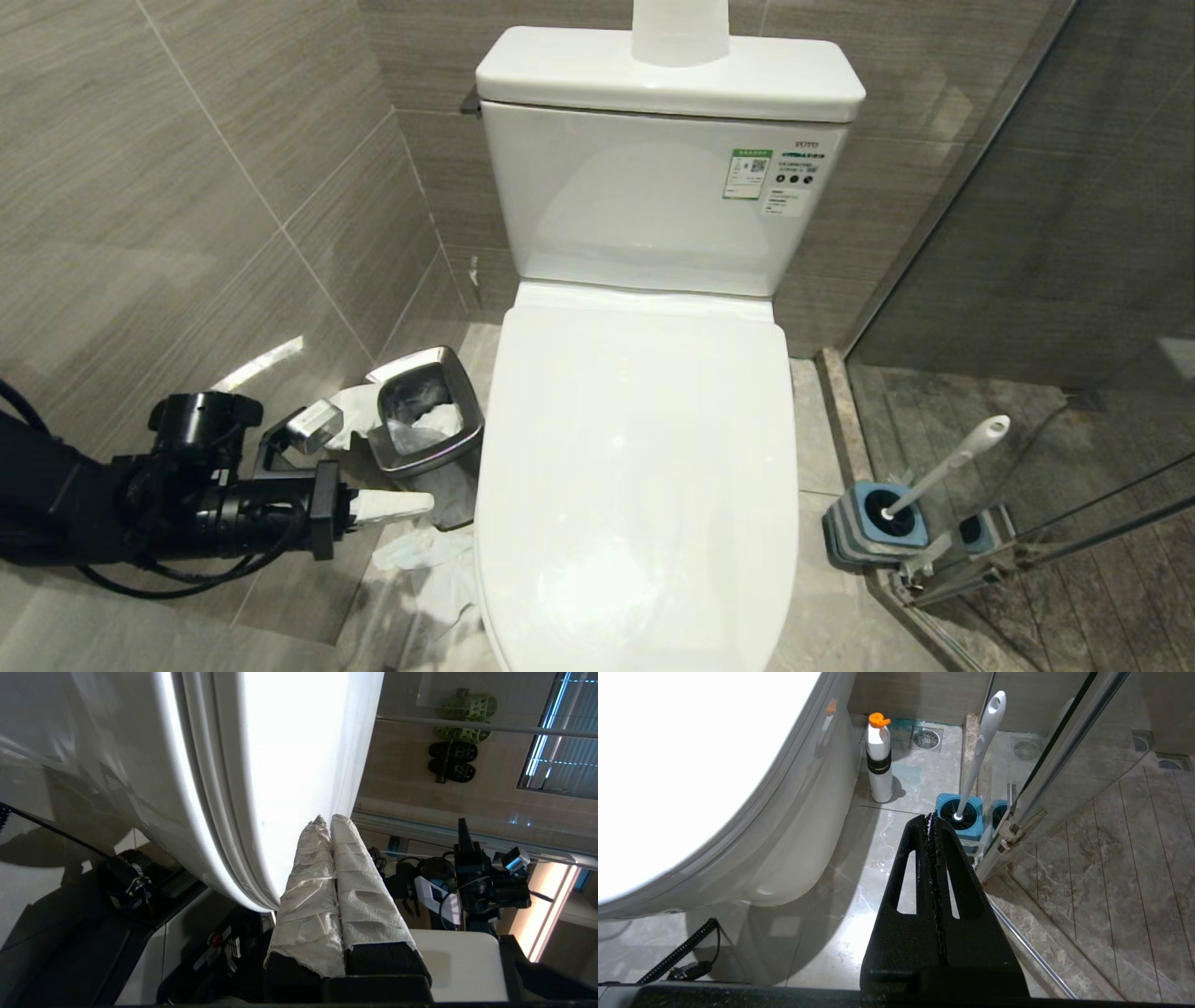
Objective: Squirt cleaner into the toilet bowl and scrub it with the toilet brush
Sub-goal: Use the left hand to lift the toilet lid slightly
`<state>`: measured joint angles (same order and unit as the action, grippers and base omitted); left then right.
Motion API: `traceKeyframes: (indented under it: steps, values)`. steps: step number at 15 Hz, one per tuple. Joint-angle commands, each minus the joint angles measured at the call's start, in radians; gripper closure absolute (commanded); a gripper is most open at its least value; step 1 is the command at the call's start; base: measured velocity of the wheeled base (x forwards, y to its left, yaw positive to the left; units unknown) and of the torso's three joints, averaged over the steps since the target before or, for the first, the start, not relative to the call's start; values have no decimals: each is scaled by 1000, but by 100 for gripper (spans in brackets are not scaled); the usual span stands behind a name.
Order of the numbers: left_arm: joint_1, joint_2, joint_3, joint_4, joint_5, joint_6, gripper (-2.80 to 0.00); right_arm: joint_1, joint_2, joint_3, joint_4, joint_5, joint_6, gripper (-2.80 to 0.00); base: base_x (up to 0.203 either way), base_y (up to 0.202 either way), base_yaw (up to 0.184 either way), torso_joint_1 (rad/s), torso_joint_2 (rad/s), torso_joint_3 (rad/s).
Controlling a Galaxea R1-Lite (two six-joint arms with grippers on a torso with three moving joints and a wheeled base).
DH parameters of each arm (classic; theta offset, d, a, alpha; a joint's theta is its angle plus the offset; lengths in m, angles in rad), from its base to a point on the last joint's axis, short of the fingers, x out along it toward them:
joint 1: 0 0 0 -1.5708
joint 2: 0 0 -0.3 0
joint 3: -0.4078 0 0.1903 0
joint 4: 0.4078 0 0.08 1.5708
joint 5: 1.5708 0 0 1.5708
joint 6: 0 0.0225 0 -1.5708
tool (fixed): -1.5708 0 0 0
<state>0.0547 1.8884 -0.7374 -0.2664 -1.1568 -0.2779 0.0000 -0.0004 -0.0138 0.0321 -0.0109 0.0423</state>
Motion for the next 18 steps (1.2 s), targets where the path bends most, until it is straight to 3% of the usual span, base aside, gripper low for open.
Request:
traceKeyframes:
  steps: [1, 6, 10, 17, 18]
  values:
    - [16, 17, 33, -39, -8, 2, 0, 0, 0, 0, 0, 0, 1, 0, 0, 0, 0, 0, 0, 0]
    - [13, 31, 145, -193, -19, 57, 0, 0, 0, 0, 0, 0, 1, 0, 0, 0, 0, 0, 0, 0]
    - [17, 48, 162, -195, -52, 58, 0, 0, 0, 0, 0, 0, 1, 0, 0, 0, 0, 0, 0, 0]
    - [11, 80, 190, -196, -53, 126, 0, 0, 0, 0, 0, 0, 1, 0, 0, 0, 0, 0, 0, 0]
    - [13, 84, 190, -199, -56, 134, -280, 0, 0, 0, 0, 0, 1, 0, 0, 0, 0, 0, 0, 0]
